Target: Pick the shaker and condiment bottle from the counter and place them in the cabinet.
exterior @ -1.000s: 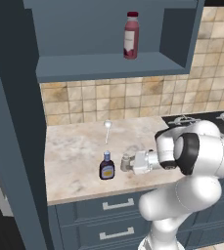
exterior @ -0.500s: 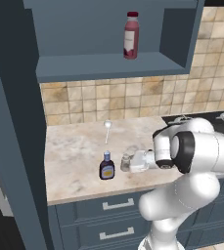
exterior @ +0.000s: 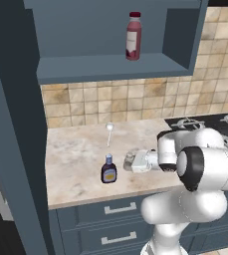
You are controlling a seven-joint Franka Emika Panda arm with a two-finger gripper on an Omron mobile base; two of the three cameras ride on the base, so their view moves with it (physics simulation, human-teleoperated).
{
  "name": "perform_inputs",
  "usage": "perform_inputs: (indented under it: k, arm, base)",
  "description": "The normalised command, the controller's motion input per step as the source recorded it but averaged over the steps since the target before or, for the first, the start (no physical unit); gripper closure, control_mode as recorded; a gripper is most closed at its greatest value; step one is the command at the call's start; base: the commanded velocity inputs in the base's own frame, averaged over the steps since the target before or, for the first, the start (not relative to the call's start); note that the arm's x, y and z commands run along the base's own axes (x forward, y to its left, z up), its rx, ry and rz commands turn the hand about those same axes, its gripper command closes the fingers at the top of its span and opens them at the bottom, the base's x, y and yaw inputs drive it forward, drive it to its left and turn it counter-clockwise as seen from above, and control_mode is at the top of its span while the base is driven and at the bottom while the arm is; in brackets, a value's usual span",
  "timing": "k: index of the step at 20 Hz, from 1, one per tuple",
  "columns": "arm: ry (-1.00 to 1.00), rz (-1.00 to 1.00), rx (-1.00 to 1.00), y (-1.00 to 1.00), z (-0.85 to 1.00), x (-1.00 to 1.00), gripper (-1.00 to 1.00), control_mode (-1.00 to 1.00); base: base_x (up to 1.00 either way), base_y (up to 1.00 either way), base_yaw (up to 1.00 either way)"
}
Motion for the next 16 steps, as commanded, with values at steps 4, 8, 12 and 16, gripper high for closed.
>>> perform_inputs:
  k: [4,8,12,16]
  arm:
    - [-0.04,-0.06,0.00,0.17,1.00,-0.21,1.00,-1.00]
    - [-0.04,-0.10,0.00,0.23,1.00,-0.21,1.00,-1.00]
    - [-0.05,-0.14,0.00,0.24,1.00,-0.15,1.00,-1.00]
    - [-0.05,-0.25,0.00,0.27,1.00,-0.05,1.00,-1.00]
  base:
    - [0.00,0.00,0.00]
    - [0.00,0.00,0.00]
    - [0.00,0.00,0.00]
    - [0.00,0.00,0.00]
